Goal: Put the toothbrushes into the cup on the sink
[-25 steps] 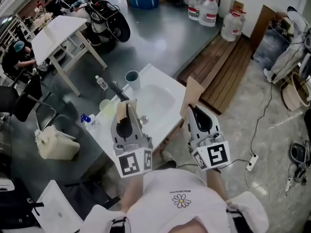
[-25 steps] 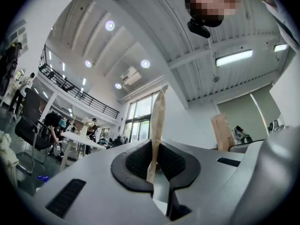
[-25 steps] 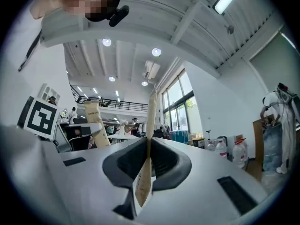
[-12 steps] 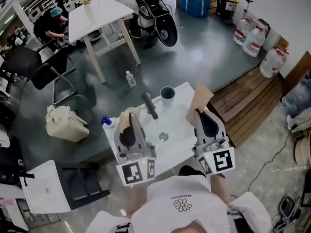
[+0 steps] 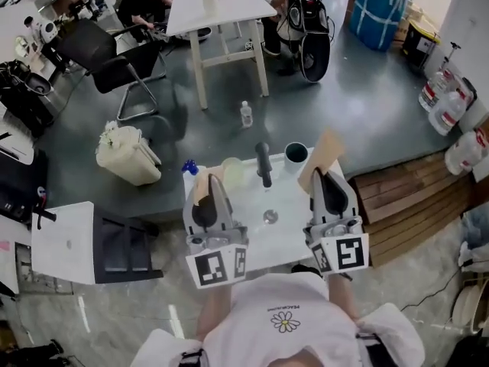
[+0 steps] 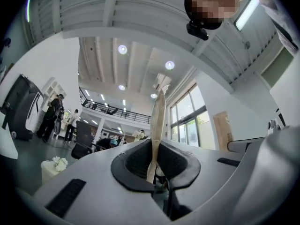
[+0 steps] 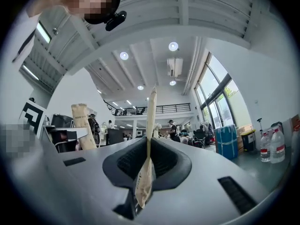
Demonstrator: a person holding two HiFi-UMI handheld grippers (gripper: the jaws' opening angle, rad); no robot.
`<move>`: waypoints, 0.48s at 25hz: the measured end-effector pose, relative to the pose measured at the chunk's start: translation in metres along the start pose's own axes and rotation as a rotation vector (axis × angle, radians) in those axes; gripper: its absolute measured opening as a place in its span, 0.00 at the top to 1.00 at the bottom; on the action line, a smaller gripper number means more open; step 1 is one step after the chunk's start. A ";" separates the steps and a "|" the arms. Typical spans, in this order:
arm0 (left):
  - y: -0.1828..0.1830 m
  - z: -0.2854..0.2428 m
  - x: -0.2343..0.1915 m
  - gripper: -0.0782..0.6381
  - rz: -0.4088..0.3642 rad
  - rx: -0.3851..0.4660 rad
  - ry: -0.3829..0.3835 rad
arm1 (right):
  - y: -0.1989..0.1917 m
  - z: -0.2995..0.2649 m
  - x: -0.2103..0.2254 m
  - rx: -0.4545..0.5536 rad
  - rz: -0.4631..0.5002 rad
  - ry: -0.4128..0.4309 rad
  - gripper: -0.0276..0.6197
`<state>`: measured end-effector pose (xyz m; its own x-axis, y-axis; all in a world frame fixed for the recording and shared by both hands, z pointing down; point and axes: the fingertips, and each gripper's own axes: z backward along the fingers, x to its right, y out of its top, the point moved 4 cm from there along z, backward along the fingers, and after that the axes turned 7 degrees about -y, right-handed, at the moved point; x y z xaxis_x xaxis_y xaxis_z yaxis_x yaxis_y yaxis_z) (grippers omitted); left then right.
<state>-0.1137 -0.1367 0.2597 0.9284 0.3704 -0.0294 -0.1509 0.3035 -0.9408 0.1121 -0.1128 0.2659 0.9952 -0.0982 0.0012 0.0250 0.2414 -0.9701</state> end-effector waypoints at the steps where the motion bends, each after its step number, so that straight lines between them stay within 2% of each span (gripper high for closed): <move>1: 0.001 0.001 0.002 0.84 -0.007 -0.002 0.020 | 0.000 -0.001 0.003 -0.003 -0.010 0.017 0.91; 8: -0.004 0.003 0.022 0.84 -0.044 -0.021 0.130 | -0.009 -0.005 0.023 -0.010 -0.041 0.117 0.91; 12: -0.007 -0.001 0.034 0.84 -0.051 -0.038 0.161 | -0.011 -0.009 0.036 -0.016 -0.047 0.148 0.91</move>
<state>-0.0810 -0.1273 0.2648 0.9774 0.2087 -0.0327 -0.0926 0.2839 -0.9544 0.1469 -0.1273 0.2743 0.9682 -0.2501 0.0121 0.0686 0.2183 -0.9735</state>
